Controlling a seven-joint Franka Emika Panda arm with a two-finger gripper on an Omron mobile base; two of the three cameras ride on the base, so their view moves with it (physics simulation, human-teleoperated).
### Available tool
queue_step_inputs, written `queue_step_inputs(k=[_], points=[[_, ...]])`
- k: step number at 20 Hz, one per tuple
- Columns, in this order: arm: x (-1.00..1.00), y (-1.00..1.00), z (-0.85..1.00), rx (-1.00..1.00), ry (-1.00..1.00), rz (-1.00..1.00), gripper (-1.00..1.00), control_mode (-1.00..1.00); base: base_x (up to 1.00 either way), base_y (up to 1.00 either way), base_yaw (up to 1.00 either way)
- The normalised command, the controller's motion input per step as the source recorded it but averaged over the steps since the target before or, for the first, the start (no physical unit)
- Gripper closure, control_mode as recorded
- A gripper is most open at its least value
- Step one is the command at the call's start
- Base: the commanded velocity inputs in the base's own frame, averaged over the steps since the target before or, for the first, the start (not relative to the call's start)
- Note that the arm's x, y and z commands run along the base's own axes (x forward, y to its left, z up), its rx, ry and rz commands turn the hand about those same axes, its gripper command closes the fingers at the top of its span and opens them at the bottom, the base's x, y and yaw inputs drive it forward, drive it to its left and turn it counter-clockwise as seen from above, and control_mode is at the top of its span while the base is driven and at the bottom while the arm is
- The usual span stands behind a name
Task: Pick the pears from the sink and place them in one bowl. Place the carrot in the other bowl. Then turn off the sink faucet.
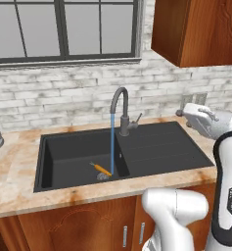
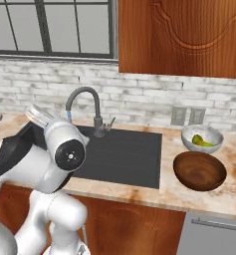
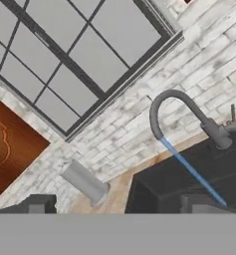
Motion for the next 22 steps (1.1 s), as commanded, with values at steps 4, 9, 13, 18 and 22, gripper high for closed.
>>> queue_step_inputs(k=[4,9,13,18,22], points=[[-0.91,1.00,0.13,-0.14,-0.20,0.15,-1.00,-1.00,0.00,0.00,0.00],[-0.90,1.00,0.02,-0.16,-0.18,0.15,-1.00,-1.00,0.00,0.00,0.00],[-0.27,1.00,-0.47,-0.27,-0.06,0.15,-1.00,-1.00,0.00,0.00,0.00],[0.71,0.93,-0.92,-0.30,0.05,0.14,-1.00,-1.00,0.00,0.00,0.00],[0.84,0.82,-0.60,-0.16,0.11,0.13,-1.00,-1.00,0.00,0.00,0.00]])
